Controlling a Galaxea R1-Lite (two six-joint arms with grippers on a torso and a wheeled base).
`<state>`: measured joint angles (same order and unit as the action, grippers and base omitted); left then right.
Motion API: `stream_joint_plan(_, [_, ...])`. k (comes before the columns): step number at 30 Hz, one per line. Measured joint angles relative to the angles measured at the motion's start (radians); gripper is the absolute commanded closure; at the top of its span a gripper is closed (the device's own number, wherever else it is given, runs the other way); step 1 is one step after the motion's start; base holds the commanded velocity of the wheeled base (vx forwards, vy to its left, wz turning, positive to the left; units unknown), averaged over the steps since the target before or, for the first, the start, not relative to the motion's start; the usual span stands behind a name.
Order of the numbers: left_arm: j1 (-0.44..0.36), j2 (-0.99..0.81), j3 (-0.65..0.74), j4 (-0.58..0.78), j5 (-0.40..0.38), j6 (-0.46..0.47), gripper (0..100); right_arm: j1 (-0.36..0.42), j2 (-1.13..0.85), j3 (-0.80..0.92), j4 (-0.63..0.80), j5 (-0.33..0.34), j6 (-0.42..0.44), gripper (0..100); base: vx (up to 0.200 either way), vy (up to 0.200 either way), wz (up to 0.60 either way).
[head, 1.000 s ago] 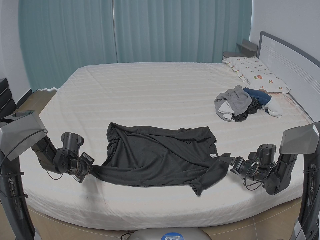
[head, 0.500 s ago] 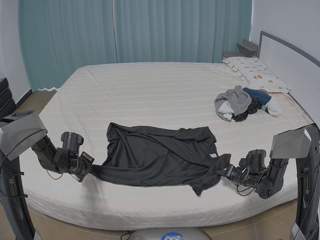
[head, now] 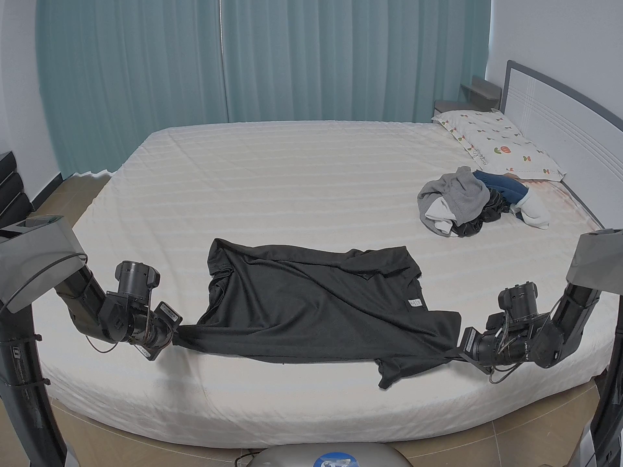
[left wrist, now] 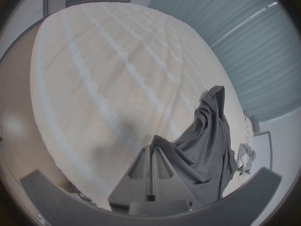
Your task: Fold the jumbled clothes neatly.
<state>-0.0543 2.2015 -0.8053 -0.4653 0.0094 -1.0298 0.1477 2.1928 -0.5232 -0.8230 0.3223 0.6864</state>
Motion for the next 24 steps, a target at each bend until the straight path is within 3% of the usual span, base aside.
stream_joint_plan(4, [-0.011,-0.026,0.039,0.012,-0.001,0.07,100,-0.012,-0.109,-0.011,0.209,0.007,-0.076,100,0.0,0.0,0.0])
stream_joint_plan(10, [-0.046,-0.07,0.101,0.146,0.002,0.238,100,-0.03,-0.225,-0.021,0.37,0.009,-0.221,100,0.0,0.0,0.0])
stream_joint_plan(16, [-0.063,-0.107,0.132,0.219,0.007,0.309,100,-0.037,-0.284,-0.035,0.589,0.006,-0.346,100,0.0,0.0,0.0])
stream_joint_plan(24, [-0.074,-0.134,0.168,0.322,0.011,0.409,100,-0.037,-0.327,-0.058,0.726,-0.017,-0.446,100,0.0,0.0,0.0])
